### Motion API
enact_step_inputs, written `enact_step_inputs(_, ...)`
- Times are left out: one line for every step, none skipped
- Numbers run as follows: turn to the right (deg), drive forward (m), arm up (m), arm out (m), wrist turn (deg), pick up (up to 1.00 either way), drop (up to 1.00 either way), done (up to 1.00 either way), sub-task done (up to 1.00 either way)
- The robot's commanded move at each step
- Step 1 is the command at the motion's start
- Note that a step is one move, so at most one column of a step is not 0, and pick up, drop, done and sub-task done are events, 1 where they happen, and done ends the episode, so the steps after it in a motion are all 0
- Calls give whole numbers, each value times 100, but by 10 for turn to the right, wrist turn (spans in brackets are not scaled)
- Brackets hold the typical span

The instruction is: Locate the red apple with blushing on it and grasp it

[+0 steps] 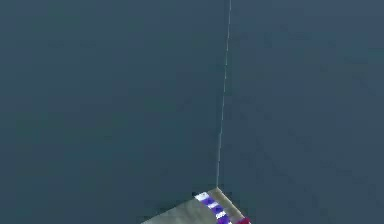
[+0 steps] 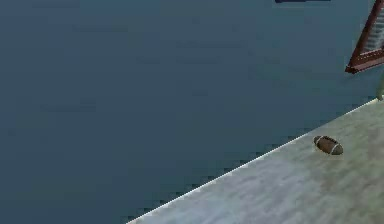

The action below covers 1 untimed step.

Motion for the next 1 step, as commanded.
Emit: enact_step_inputs(450, 0, 0, 0, 0, 0, 0, 0, 0)
